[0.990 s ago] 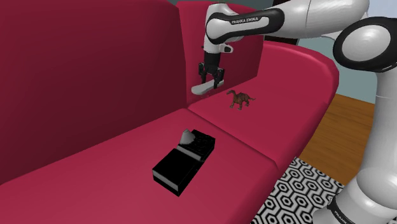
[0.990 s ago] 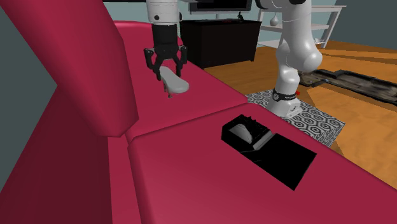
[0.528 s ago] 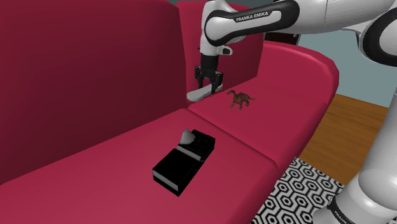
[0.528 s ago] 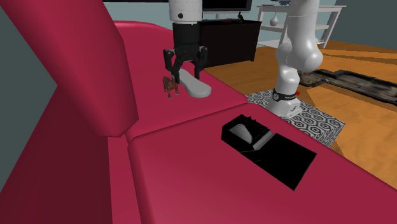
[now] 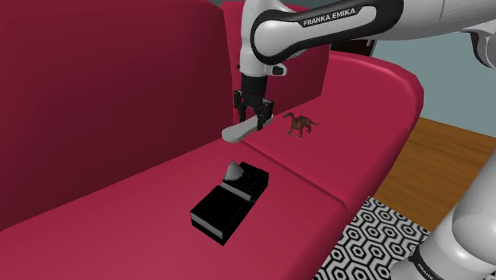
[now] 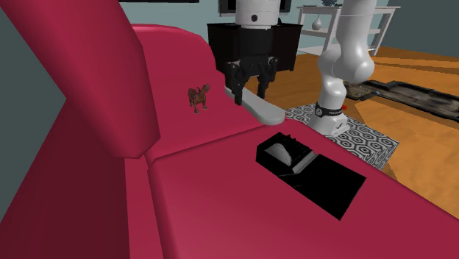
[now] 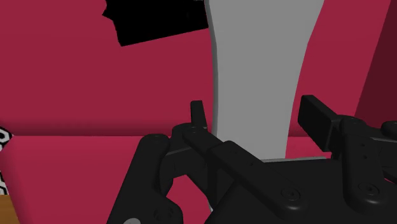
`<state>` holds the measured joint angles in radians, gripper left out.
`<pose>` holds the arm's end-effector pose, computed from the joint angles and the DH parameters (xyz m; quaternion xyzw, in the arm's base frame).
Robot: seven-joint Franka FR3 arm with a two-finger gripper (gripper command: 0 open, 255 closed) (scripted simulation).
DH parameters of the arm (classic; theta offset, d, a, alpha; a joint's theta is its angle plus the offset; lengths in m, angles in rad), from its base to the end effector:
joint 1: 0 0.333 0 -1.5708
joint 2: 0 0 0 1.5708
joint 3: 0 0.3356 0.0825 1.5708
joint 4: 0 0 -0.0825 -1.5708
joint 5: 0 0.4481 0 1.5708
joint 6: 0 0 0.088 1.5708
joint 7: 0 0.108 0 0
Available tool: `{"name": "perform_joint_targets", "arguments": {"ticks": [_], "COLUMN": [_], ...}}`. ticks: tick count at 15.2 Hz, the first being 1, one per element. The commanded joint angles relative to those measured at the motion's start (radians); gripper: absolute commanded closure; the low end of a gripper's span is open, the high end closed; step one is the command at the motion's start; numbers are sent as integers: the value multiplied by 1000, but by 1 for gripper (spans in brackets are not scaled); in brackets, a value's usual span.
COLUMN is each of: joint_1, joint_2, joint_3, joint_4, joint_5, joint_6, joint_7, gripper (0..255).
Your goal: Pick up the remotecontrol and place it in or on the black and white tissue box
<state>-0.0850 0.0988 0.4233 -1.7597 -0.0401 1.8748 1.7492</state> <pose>0.6231 0.2071 0.5097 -0.7642 0.6448 -0.0054 0.0114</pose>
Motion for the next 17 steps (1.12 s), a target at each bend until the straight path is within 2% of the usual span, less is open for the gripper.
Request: {"name": "perform_joint_targets", "arguments": {"ticks": [1, 12, 17], "joint_1": [18, 141, 142], "joint_2": [-31, -111, -100], "joint_3": [17, 136, 137], "joint_4": [-32, -111, -168], "joint_5": [11, 41, 35], "joint_6": [4, 11, 77], "joint_7": [35, 269, 273], "gripper": [255, 255, 255]}}
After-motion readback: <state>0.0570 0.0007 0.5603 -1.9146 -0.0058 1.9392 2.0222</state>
